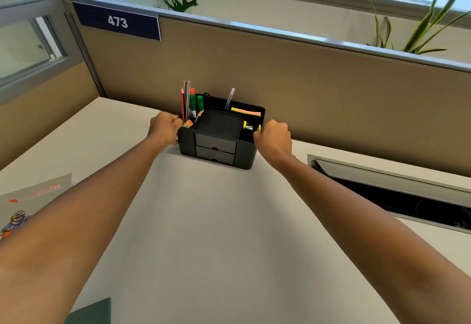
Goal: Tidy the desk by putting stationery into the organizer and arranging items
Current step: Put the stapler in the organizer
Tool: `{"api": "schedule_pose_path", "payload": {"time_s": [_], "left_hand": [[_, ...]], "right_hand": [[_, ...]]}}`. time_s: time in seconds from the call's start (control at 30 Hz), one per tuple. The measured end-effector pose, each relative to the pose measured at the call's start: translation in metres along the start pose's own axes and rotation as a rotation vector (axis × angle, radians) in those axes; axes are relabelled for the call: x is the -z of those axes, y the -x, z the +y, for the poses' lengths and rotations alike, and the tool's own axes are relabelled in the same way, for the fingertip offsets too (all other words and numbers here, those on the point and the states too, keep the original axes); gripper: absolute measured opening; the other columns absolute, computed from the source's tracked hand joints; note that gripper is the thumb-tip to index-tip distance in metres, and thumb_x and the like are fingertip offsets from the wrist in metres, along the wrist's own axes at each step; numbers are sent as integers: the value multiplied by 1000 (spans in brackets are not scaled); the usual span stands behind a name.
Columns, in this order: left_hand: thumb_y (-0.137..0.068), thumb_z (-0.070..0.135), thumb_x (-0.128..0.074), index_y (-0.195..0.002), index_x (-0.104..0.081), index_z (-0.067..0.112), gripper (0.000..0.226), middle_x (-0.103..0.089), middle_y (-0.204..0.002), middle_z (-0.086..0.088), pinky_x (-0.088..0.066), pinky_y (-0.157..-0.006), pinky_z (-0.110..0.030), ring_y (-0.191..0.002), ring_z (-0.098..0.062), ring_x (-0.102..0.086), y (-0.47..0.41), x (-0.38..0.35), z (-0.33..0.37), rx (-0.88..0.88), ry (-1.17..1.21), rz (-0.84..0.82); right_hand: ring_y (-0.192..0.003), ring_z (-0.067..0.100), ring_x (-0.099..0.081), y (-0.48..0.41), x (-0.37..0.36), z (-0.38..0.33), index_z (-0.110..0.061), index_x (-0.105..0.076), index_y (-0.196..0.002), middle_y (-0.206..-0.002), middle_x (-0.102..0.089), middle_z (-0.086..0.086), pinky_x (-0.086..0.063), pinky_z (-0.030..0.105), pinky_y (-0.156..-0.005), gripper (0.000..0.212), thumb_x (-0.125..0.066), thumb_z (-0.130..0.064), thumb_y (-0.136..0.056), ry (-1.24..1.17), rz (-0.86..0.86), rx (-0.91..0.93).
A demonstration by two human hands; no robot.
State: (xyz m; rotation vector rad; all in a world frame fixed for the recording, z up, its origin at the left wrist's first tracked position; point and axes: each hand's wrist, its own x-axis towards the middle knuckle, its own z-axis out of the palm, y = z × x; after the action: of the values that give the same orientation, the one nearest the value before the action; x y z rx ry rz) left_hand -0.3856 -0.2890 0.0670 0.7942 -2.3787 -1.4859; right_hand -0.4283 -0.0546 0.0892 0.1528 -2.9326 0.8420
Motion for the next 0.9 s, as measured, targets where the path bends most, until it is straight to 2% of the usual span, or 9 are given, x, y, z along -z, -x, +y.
{"api": "schedule_pose_path", "payload": {"time_s": [0.1, 0.17, 0.3, 0.53, 0.67, 0.73, 0.8, 0.83, 0.9], "left_hand": [[-95, 9, -46, -81, -62, -1, 23, -64, -105, -26, -55, -79, -55, -102, -41, -59, -10, 0, 1, -19, -21, -21], [-95, 9, -46, -88, -63, -5, 24, -64, -104, -26, -55, -80, -55, -101, -41, -59, -15, 0, 1, -26, -43, -31], [-95, 9, -45, -89, -61, -9, 24, -63, -105, -29, -56, -79, -51, -100, -41, -60, -18, -1, -1, -38, -66, -41], [-92, 13, -46, -81, -60, -9, 28, -65, -99, -29, -52, -79, -54, -98, -43, -60, -30, -2, -15, -69, -97, -6], [-93, 17, -39, -84, -62, -3, 31, -61, -92, -26, -52, -73, -49, -88, -39, -57, -27, -6, -16, -75, -111, 19], [-97, 24, -35, -101, -61, 3, 34, -61, -101, -25, -48, -78, -48, -97, -39, -56, -18, -8, -13, -104, -131, 31], [-100, 36, -32, -130, -47, 8, 43, -57, -120, -21, -44, -90, -44, -112, -39, -52, -6, -9, -16, -105, -152, 98], [-100, 41, -30, -136, -39, 11, 48, -55, -125, -20, -43, -92, -43, -114, -38, -52, 3, -10, -19, -81, -125, 141], [-99, 43, -29, -135, -36, 13, 47, -55, -124, -20, -47, -86, -41, -109, -35, -55, 25, -15, -26, -62, -32, 237]], "right_hand": [[-69, 26, -50, -9, -1, -2, -5, -54, -76, -67, -45, 5, -38, 27, -60, 19, -56, -17, -91, 4, 17, -69], [-76, 28, -55, -15, 1, -4, -4, -57, -79, -69, -47, 4, -39, 28, -61, 24, -58, -25, -91, -13, 22, -117], [-101, 35, -60, -29, 5, -7, 0, -61, -99, -104, -61, 15, -43, 34, -69, 38, -64, -37, -88, 14, 75, -137], [-87, 33, -59, -37, -3, -4, -5, -53, -99, -100, -61, 14, -38, 34, -63, 25, -59, -29, -93, 15, 138, 115], [-78, 25, -54, -29, -7, 4, -7, -53, -96, -95, -61, 10, -37, 32, -61, 17, -54, -24, -96, -26, 241, 219], [-77, 22, -54, -22, -8, 11, -8, -52, -95, -93, -61, 8, -40, 32, -60, 13, -52, -21, -96, -71, 276, 247], [-75, 19, -53, -12, -6, 18, -10, -51, -93, -89, -60, 6, -40, 29, -60, 11, -50, -20, -96, -112, 307, 288], [-73, 18, -53, -6, -3, 23, -10, -51, -92, -87, -60, 5, -40, 27, -59, 10, -50, -19, -96, -127, 322, 312], [-68, 12, -49, 8, 2, 33, -11, -50, -90, -82, -58, 2, -35, 15, -58, 9, -50, -17, -96, -155, 341, 343]]}}
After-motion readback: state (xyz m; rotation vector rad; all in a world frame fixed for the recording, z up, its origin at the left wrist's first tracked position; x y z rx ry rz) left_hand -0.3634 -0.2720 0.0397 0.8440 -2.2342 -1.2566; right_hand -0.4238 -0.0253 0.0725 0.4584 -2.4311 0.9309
